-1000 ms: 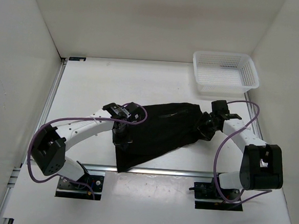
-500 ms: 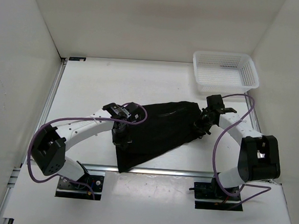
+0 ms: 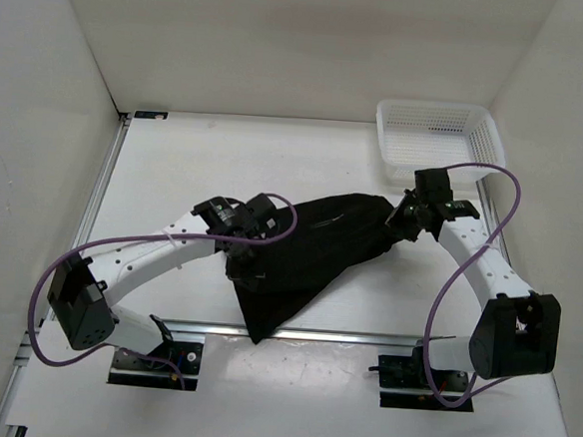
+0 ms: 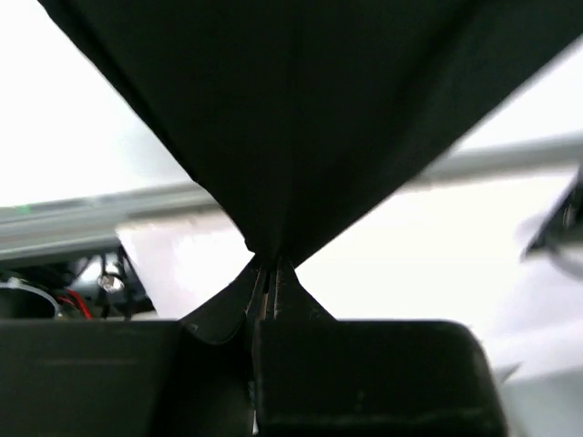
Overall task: Fold and stack the shorts
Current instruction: Fold the shorts
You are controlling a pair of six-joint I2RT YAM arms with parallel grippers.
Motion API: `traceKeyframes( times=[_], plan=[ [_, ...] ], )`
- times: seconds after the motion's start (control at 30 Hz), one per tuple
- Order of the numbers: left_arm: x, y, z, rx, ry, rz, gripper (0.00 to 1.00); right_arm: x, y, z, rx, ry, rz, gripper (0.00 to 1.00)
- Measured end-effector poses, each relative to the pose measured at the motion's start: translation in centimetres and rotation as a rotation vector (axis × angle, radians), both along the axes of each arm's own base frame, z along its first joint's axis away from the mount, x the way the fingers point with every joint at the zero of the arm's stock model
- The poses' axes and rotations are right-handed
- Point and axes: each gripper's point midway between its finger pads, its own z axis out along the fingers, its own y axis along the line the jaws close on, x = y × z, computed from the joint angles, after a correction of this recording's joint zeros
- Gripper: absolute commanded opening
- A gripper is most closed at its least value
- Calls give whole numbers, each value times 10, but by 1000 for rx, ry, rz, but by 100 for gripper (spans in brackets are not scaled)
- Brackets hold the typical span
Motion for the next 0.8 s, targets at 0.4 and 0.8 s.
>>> traceKeyframes(
  times=[0.4, 0.8],
  plan=[
    [-113, -38, -66, 76, 264, -314, 86, -47, -42, -61, -113, 154, -90, 79],
    [-54, 12, -68, 41, 191, 12, 100, -26, -40, -51, -137, 109, -3, 93]
  ],
)
